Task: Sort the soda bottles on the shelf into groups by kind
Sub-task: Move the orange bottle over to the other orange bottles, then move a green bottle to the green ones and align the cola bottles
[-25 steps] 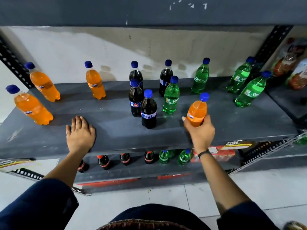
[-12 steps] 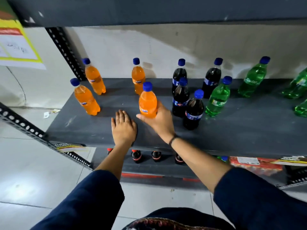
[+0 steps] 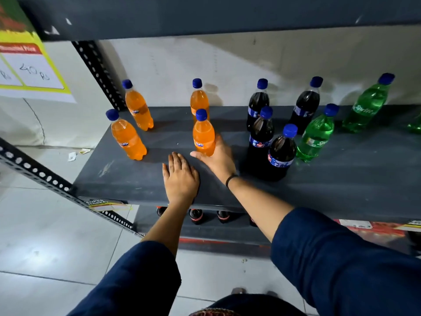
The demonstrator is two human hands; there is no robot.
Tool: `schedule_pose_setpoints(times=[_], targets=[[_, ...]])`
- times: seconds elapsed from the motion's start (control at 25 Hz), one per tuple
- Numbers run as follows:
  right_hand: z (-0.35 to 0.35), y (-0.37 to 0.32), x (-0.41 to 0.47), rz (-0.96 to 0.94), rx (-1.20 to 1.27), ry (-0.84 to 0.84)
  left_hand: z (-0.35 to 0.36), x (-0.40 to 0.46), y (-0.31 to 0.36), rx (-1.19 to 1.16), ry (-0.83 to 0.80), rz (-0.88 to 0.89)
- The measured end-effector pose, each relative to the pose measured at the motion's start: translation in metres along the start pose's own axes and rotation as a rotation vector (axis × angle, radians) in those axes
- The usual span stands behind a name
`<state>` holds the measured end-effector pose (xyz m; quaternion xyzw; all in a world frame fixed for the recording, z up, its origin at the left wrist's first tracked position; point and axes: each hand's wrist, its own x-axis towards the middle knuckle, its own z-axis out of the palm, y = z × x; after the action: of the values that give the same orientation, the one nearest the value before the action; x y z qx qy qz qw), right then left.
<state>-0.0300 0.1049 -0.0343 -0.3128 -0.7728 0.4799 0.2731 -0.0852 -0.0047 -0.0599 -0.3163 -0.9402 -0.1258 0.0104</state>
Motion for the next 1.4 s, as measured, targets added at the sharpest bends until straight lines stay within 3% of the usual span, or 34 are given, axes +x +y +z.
schedule_pose_setpoints(times=[0.24,0.52,0.64,0.76,0.92,1.04,1.4], targets=[[-0.043,0.032,-0.078,0.029,0.201,0.043,-0.005,-0.011,0.005,-0.051,-0.001,0.027],[-0.16,0.057,-0.133,-0.042,0.145,0.51,0.002,-0.063,0.1,-0.111,0.032,0.319],[-0.202,0.059,-0.113,-0.013,0.194,0.643,0.0,-0.042,0.124,-0.118,-0.006,0.281],[-0.224,0.07,-0.079,0.037,0.224,0.559,0.013,-0.024,0.123,-0.079,-0.069,0.212],[-0.231,0.095,-0.033,0.087,-0.013,0.296,0.021,-0.024,0.124,-0.04,-0.068,0.237],[-0.227,0.092,-0.023,0.059,0.033,0.243,0.02,-0.024,0.125,-0.049,-0.049,0.234],[-0.333,0.134,-0.046,0.078,-0.08,0.56,0.023,-0.023,0.125,-0.081,-0.022,0.222]])
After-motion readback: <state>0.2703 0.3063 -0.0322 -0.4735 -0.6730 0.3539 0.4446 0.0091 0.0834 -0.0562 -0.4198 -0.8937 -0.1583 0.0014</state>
